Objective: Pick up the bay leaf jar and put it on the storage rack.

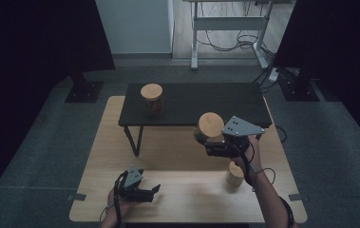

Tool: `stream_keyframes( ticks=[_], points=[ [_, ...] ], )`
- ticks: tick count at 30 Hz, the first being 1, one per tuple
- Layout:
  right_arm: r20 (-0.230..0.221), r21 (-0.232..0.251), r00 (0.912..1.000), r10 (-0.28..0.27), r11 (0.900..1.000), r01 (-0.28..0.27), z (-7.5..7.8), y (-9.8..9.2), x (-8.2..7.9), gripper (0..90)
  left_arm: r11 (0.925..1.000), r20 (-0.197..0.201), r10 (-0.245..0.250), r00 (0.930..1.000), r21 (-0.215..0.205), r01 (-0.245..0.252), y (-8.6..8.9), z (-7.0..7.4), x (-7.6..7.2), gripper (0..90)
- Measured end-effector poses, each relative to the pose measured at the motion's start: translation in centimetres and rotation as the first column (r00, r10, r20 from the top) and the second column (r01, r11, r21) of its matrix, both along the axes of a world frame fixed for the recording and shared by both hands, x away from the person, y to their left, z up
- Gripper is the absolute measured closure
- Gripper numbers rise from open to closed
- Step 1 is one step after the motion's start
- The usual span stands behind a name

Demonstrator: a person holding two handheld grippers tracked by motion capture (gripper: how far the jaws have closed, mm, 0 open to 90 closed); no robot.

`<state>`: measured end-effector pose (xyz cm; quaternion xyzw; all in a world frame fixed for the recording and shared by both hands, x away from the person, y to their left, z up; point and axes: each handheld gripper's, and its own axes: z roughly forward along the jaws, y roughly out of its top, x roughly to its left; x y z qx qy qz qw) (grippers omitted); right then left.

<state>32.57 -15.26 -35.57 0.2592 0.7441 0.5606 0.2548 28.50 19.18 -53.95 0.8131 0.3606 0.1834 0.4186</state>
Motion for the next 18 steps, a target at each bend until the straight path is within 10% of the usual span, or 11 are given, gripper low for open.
stream_keyframes(
  ticks=[18],
  points=[
    [0.004, -0.030, 1.0000, -0.002, 1.000, 0.002, 1.4, 0.0, 1.2, 24.9, 1.0000, -0.001, -0.001, 1.0000, -0.001, 0.001, 0.0, 0.0, 0.0, 8.0]
  ],
)
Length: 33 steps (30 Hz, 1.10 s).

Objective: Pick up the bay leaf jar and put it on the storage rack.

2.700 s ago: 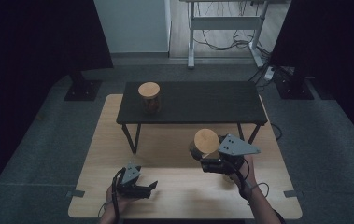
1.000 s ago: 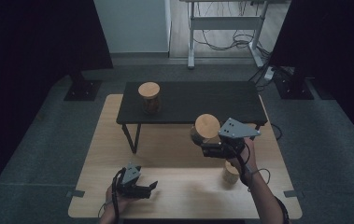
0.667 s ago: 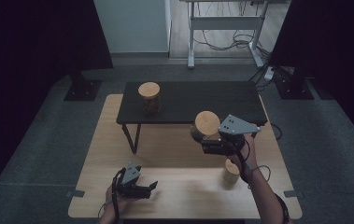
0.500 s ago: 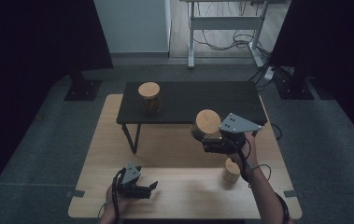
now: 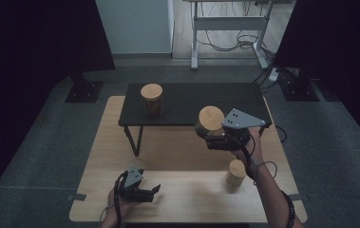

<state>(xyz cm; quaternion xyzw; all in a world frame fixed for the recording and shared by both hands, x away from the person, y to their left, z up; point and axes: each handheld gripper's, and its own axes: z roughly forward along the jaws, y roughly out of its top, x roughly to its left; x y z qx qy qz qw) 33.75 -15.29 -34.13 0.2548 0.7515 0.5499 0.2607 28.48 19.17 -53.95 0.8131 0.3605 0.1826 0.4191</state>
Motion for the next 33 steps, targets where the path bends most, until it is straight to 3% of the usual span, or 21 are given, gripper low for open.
stream_keyframes(
  ticks=[22, 33],
  points=[
    [0.005, -0.008, 1.0000, 0.008, 1.000, -0.008, 1.2, 0.8, 1.4, 24.9, 1.0000, 0.001, 0.001, 1.0000, -0.002, -0.001, 0.1, 0.0, 0.0, 8.0],
    [-0.003, -0.023, 1.0000, -0.003, 1.000, 0.003, 1.1, 1.4, 2.8, 24.9, 1.0000, 0.005, 0.003, 1.0000, -0.008, -0.002, 0.2, 0.2, -0.1, 8.0]
  ],
)
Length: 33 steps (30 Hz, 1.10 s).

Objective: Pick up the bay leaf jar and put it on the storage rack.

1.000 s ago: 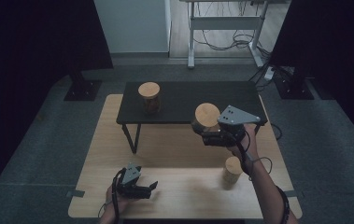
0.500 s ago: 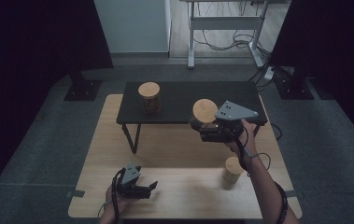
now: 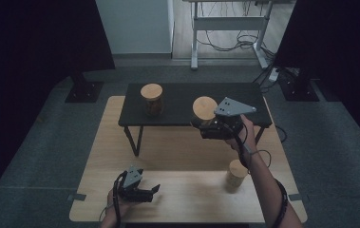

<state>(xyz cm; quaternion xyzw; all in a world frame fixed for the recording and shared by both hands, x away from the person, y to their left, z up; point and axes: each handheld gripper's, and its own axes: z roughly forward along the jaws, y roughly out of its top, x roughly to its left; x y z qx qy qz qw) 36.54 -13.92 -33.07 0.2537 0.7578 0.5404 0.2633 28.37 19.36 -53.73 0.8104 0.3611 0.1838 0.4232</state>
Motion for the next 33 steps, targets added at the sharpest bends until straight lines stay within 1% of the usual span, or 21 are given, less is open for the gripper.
stream_keyframes(
  ticks=[9, 12, 16, 19, 22, 27, 31, 33],
  points=[
    [-0.002, -0.003, 0.9997, -0.026, 1.000, 0.026, -0.3, 0.0, 1.2, 24.9, 1.0000, 0.000, -0.005, 1.0000, 0.003, 0.005, -0.1, 0.0, 0.0, 8.0],
    [-0.005, -0.015, 0.9994, -0.036, 0.999, 0.036, -0.5, 0.2, 1.7, 24.9, 1.0000, -0.002, -0.005, 1.0000, -0.001, 0.005, -0.1, 0.0, 0.0, 8.0],
    [-0.016, -0.019, 0.9989, -0.045, 0.999, 0.044, -0.9, 0.5, 2.5, 24.9, 1.0000, -0.004, -0.005, 1.0000, 0.000, 0.005, -0.1, -0.1, 0.0, 8.0],
    [-0.008, -0.029, 0.9985, -0.054, 0.998, 0.054, -1.0, 0.6, 3.0, 24.9, 1.0000, -0.001, -0.004, 1.0000, 0.000, 0.004, 0.0, 0.0, 0.0, 8.0],
    [-0.011, -0.019, 0.9983, -0.057, 0.998, 0.057, -1.2, 0.5, 3.4, 24.9, 1.0000, -0.003, -0.004, 1.0000, -0.002, 0.004, 0.0, 0.0, 0.0, 8.0],
    [-0.015, -0.020, 0.9975, -0.070, 0.997, 0.069, -1.4, 0.3, 3.9, 24.9, 1.0000, -0.003, -0.007, 1.0000, 0.000, 0.007, -0.1, 0.0, 0.0, 8.0],
    [-0.021, -0.044, 0.9970, -0.075, 0.996, 0.074, -1.6, 0.5, 4.5, 24.9, 1.0000, -0.005, -0.006, 1.0000, -0.001, 0.006, -0.1, -0.1, 0.0, 8.0],
    [-0.025, -0.042, 0.9967, -0.077, 0.996, 0.076, -1.7, 0.5, 4.8, 24.9, 1.0000, -0.005, -0.007, 1.0000, 0.001, 0.007, -0.1, -0.1, 0.0, 8.0]
  ],
)
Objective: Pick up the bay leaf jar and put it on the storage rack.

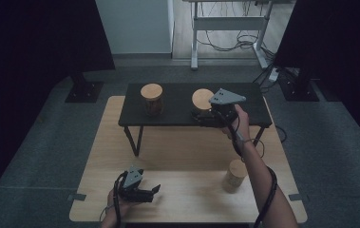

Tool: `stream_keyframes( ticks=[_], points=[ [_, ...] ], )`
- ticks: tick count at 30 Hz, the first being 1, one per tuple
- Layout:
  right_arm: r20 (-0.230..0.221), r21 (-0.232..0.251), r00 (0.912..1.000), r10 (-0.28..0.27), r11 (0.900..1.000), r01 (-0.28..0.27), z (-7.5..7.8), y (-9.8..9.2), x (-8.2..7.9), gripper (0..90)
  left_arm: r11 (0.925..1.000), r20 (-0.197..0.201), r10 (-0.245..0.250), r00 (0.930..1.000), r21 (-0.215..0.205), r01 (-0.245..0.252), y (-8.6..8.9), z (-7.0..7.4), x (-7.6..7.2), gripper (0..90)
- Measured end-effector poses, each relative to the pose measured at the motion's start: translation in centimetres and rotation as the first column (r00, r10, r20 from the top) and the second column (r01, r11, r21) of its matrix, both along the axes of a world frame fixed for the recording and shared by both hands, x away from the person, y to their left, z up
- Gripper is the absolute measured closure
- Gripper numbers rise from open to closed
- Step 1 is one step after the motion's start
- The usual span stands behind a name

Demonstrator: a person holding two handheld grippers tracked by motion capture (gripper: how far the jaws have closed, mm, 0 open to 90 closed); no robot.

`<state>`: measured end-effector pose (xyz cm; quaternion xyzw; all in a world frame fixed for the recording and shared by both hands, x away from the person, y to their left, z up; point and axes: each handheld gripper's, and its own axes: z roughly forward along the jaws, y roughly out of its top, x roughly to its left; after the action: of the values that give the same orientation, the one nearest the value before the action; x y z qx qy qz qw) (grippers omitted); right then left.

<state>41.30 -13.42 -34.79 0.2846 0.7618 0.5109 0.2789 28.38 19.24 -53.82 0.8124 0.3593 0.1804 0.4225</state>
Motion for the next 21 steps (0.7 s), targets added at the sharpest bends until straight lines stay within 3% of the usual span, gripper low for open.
stream_keyframes(
  ticks=[21],
  points=[
    [-0.032, -0.018, 0.9985, -0.043, 0.999, 0.043, -0.9, 0.6, 2.2, 24.9, 1.0000, -0.007, -0.003, 1.0000, 0.001, 0.003, 0.0, -0.1, 0.0, 8.0]
  ],
)
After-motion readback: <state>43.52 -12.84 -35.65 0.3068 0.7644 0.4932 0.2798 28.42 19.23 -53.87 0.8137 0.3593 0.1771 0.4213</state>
